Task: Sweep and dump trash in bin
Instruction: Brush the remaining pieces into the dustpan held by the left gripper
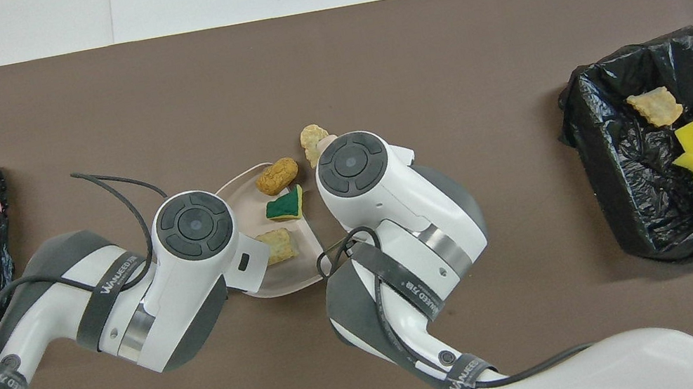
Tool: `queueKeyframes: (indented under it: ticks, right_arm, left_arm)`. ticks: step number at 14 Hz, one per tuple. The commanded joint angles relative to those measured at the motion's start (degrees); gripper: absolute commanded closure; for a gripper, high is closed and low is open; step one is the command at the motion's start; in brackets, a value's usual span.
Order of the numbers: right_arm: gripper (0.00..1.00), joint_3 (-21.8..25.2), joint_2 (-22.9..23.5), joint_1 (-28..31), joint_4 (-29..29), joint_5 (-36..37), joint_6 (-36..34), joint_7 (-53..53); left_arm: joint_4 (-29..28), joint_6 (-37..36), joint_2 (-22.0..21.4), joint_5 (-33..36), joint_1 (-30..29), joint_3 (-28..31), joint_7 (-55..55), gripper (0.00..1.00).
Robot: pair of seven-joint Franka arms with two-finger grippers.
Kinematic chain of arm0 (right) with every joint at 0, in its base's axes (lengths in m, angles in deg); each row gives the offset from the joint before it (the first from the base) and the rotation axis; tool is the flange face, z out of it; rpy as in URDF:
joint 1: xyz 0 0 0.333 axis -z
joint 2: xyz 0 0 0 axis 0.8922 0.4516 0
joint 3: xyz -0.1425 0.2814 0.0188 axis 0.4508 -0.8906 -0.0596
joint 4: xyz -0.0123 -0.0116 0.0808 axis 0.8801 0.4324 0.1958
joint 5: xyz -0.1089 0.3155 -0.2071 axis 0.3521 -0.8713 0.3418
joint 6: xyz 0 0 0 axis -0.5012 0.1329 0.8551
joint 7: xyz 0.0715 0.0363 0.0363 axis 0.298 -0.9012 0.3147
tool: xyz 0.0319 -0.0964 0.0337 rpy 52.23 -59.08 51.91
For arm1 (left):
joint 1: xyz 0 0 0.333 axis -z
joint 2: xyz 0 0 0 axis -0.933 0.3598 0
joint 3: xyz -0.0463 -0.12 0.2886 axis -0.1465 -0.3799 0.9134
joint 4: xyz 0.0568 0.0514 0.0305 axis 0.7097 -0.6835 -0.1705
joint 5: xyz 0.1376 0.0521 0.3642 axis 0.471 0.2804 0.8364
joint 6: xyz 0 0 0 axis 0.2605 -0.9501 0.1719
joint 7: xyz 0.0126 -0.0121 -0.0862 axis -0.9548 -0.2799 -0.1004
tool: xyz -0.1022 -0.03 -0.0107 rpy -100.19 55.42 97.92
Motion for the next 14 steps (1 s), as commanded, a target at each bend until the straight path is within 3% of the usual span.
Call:
queueKeyframes:
  ticks: [1,6,12,14]
  right_arm:
    - [1.00,-0.53,1.41,4.74,-0.65,3.84,-0.01,-6.23]
    - [1.00,-0.53,12.56,4.31,-11.88,10.96,2.11,-8.45]
    - [1.00,-1.23,12.76,1.59,-11.81,10.45,1.40,-9.24]
    - [1.00,-3.77,12.32,1.50,-10.68,10.27,1.32,-10.12]
  left_arm:
    - [-1.67,0.10,-1.69,0.65,-0.36,0.11,-4.19,1.00]
    - [-1.58,0.11,-1.69,0.65,-0.36,0.11,-5.52,1.00]
    - [-1.58,0.19,-1.69,0.65,-0.44,0.11,-5.52,1.00]
    - [-1.67,0.19,-1.69,0.65,-1.15,0.11,-5.09,1.00]
